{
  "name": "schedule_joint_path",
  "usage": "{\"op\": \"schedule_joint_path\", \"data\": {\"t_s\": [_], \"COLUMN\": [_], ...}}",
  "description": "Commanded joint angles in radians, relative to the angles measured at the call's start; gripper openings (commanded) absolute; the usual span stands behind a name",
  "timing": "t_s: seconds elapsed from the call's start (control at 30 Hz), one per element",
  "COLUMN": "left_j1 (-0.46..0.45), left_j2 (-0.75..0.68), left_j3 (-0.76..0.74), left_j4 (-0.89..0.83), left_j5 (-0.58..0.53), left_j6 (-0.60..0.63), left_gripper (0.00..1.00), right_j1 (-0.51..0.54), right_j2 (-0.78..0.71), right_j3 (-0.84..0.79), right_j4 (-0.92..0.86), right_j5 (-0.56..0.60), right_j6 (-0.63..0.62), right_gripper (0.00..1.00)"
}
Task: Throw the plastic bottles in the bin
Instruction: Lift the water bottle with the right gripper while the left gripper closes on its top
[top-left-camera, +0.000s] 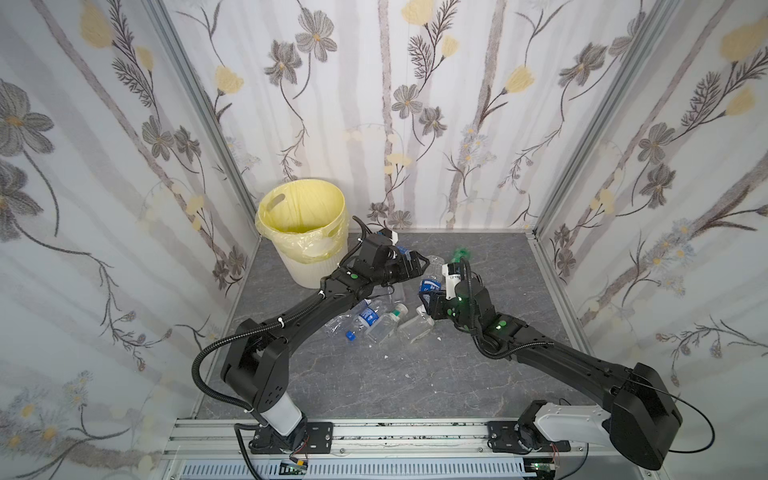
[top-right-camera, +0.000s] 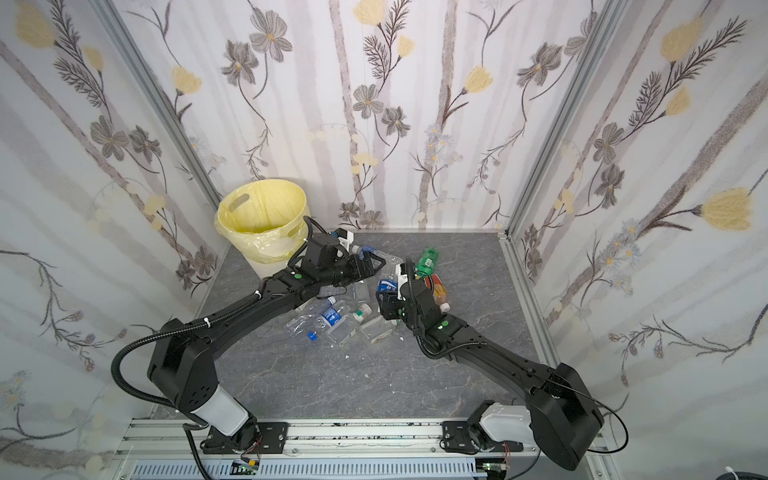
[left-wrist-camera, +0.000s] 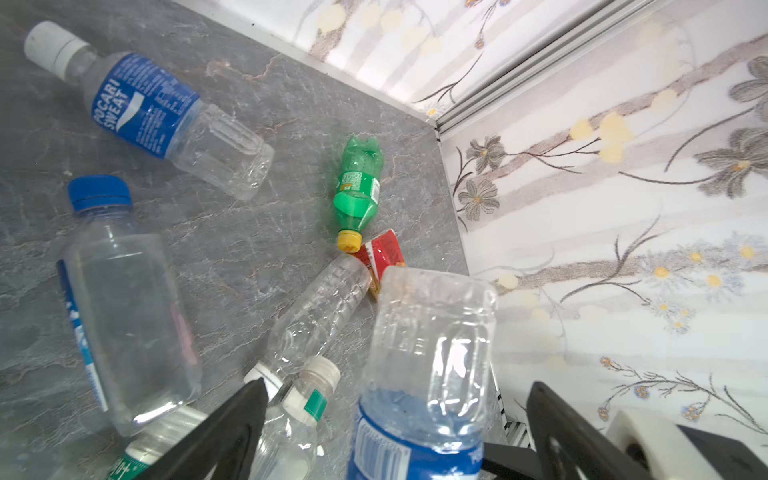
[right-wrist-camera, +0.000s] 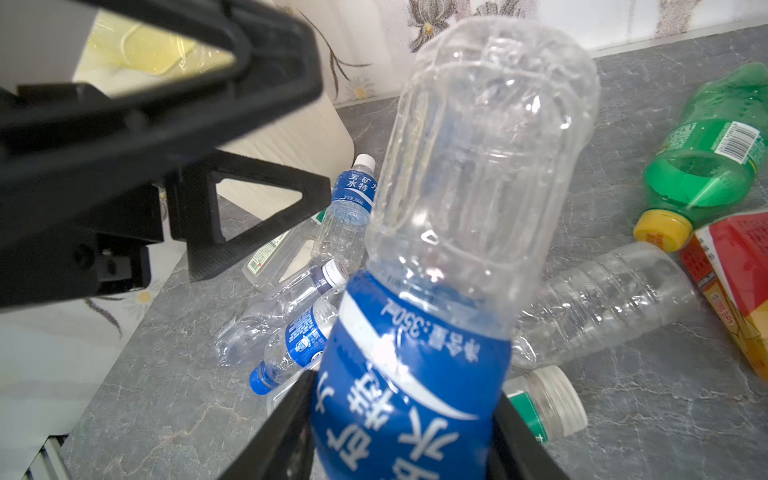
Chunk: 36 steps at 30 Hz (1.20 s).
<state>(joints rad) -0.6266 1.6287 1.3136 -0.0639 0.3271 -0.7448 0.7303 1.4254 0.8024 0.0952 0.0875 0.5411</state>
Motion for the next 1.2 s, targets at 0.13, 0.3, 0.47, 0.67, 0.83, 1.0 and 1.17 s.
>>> {"op": "schedule_joint_path", "data": {"t_s": [0.13,0.3,0.47,0.67,0.83,1.0,1.17], "left_j1": [0.002,0.003,0.004,0.005,0.004,0.01,0.011], "left_j2": [0.021,0.025,0.036,0.056,0.062,0.057,0.067], "left_j3": [0.013,0.012,0.022,0.033,0.039,0.039,0.043], "left_j4": [0.029,0.029,0.029,0.029,0.029,0.029,0.029], "left_j5": [0.034,0.027,0.024,0.023,0.016,0.01,0.017], "left_j6": [0.005,0.01,0.017,0.027,0.031,0.033,0.027], "left_gripper": [1.0,0.95,0.88,0.84,0.78,0.69,0.64], "right_j1": [0.015,0.017,0.018,0.02,0.022,0.024,0.026], "right_j2": [0.02,0.027,0.029,0.033,0.052,0.056,0.059], "right_j3": [0.025,0.031,0.036,0.043,0.056,0.054,0.054], "right_j4": [0.067,0.081,0.088,0.098,0.099,0.105,0.109], "right_j5": [-0.043,-0.059,-0.07,-0.099,-0.133,-0.14,-0.15], "right_j6": [-0.034,-0.03,-0.03,-0.041,-0.048,-0.048,-0.051], "right_gripper": [0.53,0.53,0.53,0.53,0.53,0.53,0.53]}}
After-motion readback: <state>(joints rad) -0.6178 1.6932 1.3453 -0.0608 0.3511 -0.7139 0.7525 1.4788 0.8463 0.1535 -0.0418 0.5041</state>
